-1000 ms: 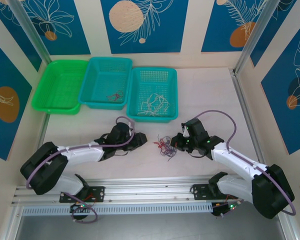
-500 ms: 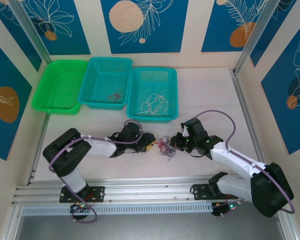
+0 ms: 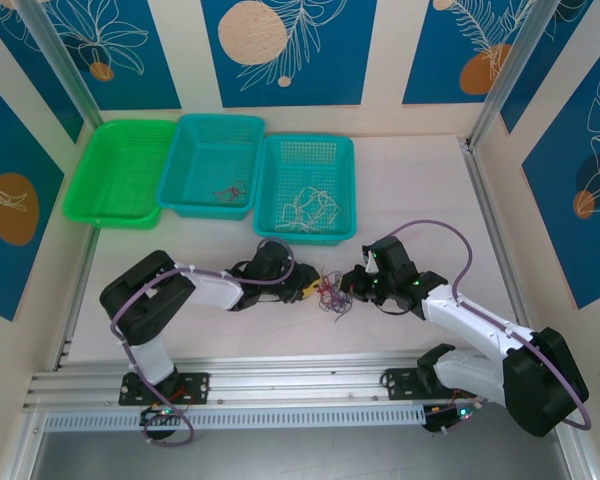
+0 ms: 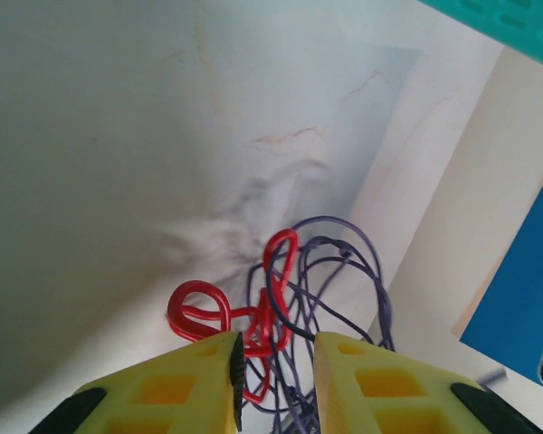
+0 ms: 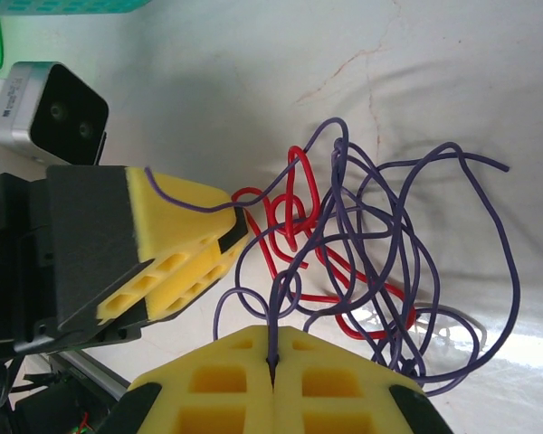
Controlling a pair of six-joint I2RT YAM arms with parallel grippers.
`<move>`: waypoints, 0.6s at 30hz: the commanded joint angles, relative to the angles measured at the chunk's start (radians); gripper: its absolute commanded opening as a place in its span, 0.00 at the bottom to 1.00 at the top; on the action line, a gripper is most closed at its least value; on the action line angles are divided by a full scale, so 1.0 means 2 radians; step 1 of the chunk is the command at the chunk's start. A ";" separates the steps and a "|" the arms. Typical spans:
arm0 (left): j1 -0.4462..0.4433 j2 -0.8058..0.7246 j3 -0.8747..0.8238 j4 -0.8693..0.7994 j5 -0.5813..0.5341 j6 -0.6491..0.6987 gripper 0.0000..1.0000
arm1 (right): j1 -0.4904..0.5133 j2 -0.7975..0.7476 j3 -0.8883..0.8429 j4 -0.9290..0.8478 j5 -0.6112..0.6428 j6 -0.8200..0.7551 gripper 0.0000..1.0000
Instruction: Untangle the cables
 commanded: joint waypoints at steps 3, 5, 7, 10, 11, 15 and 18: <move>-0.004 0.017 0.011 0.004 0.005 0.000 0.25 | -0.002 -0.016 0.004 -0.010 -0.005 0.003 0.00; -0.004 0.022 0.009 0.005 0.005 0.002 0.26 | -0.001 -0.017 0.005 -0.011 -0.005 0.002 0.00; -0.004 0.019 0.003 0.008 0.001 0.001 0.31 | -0.001 -0.017 0.007 -0.016 -0.006 -0.001 0.00; -0.004 -0.006 -0.010 -0.012 -0.019 0.012 0.32 | -0.001 -0.021 0.008 -0.022 -0.002 -0.001 0.00; -0.004 -0.018 -0.011 -0.029 -0.024 0.021 0.33 | -0.001 -0.023 0.006 -0.021 -0.002 -0.001 0.00; -0.003 -0.048 -0.020 -0.078 -0.043 0.038 0.33 | -0.002 -0.023 0.005 -0.018 -0.001 0.000 0.00; -0.002 -0.047 -0.033 -0.064 -0.045 0.029 0.33 | -0.002 -0.021 0.004 -0.015 -0.003 0.001 0.00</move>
